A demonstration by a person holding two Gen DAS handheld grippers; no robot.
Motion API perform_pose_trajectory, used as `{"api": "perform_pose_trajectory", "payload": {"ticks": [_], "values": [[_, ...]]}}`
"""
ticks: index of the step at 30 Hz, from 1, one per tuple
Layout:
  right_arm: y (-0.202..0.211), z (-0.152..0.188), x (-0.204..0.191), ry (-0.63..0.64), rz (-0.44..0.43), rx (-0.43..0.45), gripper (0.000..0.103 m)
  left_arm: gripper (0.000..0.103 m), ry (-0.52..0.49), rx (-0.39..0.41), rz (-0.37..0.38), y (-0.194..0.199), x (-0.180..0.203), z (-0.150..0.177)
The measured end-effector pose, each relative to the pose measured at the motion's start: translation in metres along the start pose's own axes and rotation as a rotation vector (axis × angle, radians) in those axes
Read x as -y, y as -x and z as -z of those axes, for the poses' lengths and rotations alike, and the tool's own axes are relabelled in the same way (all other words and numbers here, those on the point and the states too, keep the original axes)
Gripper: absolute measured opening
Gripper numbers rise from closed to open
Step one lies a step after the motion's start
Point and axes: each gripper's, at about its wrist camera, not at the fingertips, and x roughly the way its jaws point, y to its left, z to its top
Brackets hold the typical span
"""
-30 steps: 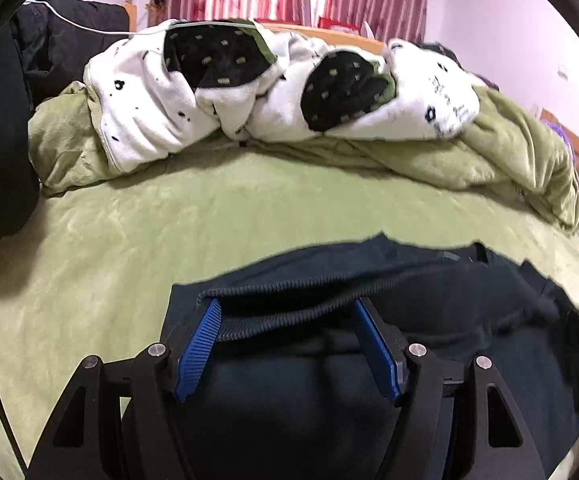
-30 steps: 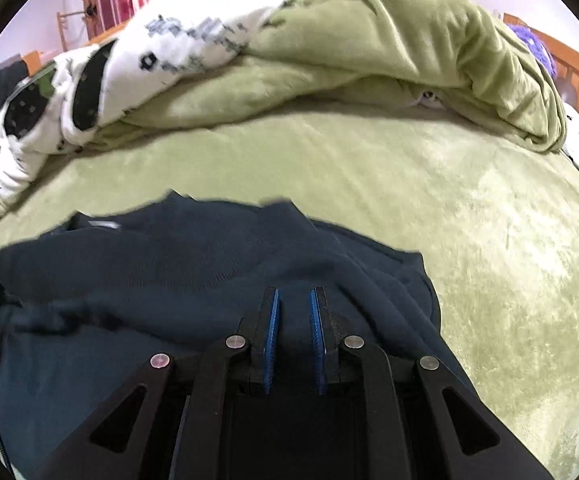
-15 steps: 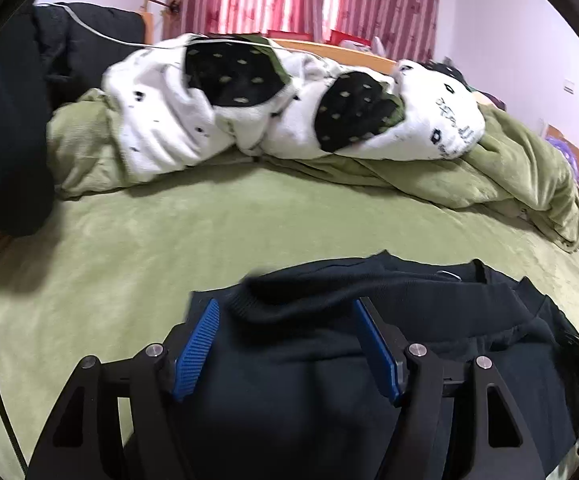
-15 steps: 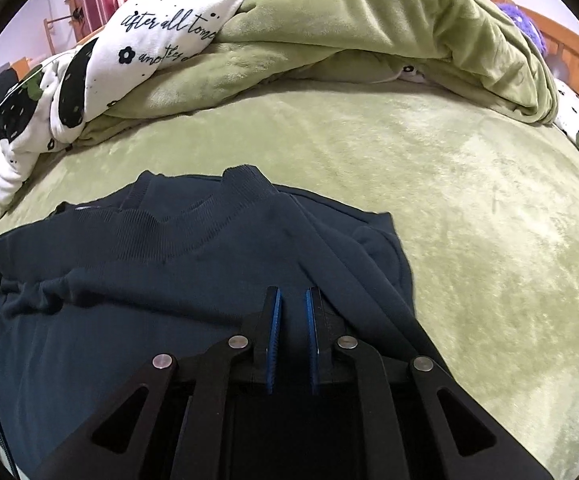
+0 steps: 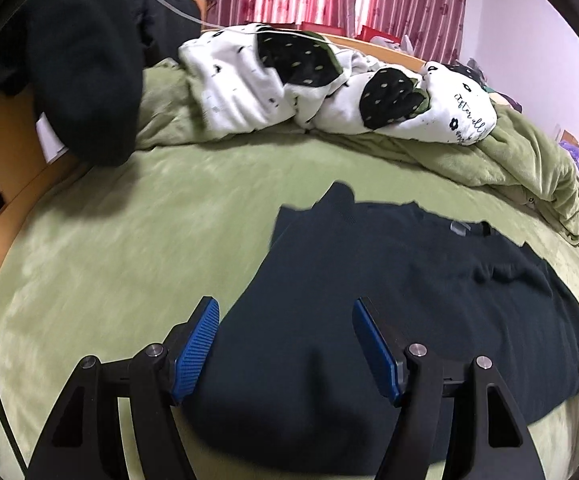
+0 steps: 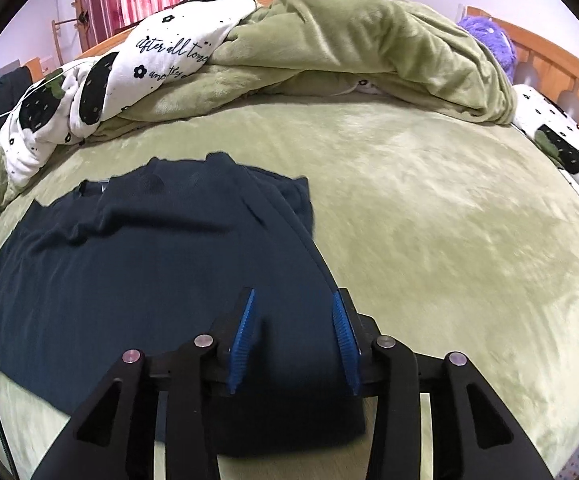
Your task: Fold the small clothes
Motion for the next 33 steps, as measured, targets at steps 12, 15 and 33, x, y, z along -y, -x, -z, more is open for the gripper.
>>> {"api": "perform_pose_trajectory", "payload": {"ticks": [12, 15, 33], "values": [[0.034, 0.042, 0.002, 0.017, -0.01, 0.018, 0.05, 0.067, -0.026, 0.002, 0.049, 0.037, -0.022, 0.046], [0.036, 0.044, 0.004, 0.018, -0.01, 0.038, 0.058, 0.067, -0.011, -0.005, 0.07, 0.035, -0.03, 0.051], [-0.053, 0.036, 0.023, -0.036, -0.027, -0.045, 0.062, 0.06, 0.041, -0.112, 0.099, -0.049, -0.031, 0.052]]}}
